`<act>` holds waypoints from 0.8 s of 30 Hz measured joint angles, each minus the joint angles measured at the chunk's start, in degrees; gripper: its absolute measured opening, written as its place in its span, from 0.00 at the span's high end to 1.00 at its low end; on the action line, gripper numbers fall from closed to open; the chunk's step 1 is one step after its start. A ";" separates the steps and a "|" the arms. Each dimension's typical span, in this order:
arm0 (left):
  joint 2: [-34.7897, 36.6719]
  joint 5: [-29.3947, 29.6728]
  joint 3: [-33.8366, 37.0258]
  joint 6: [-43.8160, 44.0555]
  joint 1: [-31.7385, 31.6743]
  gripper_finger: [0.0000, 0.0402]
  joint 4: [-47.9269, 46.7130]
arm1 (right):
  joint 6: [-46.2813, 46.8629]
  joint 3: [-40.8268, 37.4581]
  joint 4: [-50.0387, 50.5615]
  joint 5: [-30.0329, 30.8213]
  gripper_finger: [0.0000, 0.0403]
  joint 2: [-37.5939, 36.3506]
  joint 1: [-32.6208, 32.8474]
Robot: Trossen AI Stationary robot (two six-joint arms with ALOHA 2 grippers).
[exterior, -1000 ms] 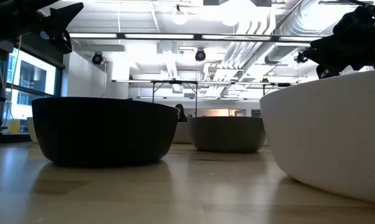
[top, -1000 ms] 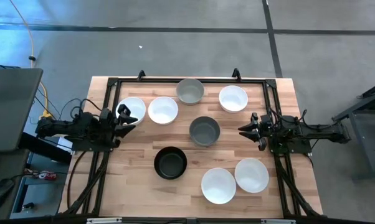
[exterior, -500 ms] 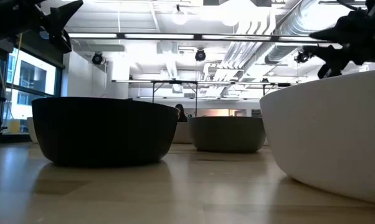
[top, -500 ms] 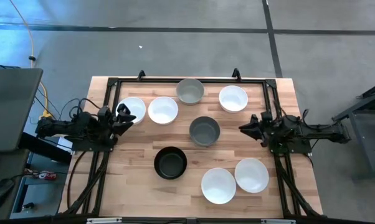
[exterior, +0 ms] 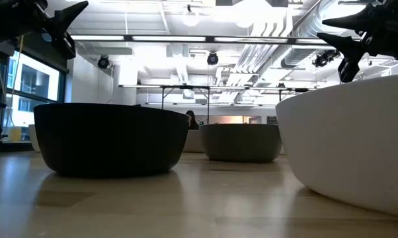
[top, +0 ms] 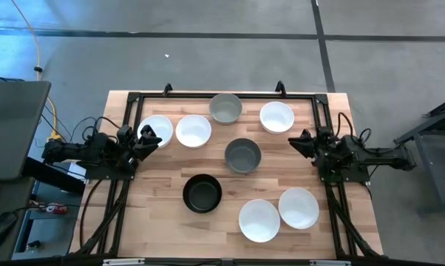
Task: Nest bowls inside each other
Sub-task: Stack the white bowl on top of the dark gray bowl
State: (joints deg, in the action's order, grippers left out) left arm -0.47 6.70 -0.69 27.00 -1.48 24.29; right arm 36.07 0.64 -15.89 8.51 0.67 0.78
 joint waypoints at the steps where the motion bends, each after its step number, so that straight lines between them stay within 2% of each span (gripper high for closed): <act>1: 0.00 0.00 0.00 0.03 0.00 0.66 -0.03 | 0.01 0.00 0.07 -0.02 0.76 0.00 0.00; 8: 0.00 0.64 0.00 3.08 0.00 0.66 -3.99 | 2.52 0.00 0.15 -3.26 0.76 0.00 0.00; 17: 0.00 3.26 -0.55 -0.03 0.00 0.66 -4.76 | 0.87 0.00 0.05 -4.74 0.76 0.00 0.00; 20: -0.52 3.21 -1.07 -0.20 0.00 0.66 -4.78 | -1.79 0.60 -0.77 -4.88 0.76 0.02 0.00; 24: -1.86 3.19 -2.69 -1.64 0.00 0.66 -4.48 | -9.78 5.61 0.43 -5.04 0.76 0.53 0.00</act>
State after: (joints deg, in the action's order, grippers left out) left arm -2.33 9.89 -3.38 25.36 -1.48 19.81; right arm 26.30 6.26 -15.47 3.47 1.20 0.78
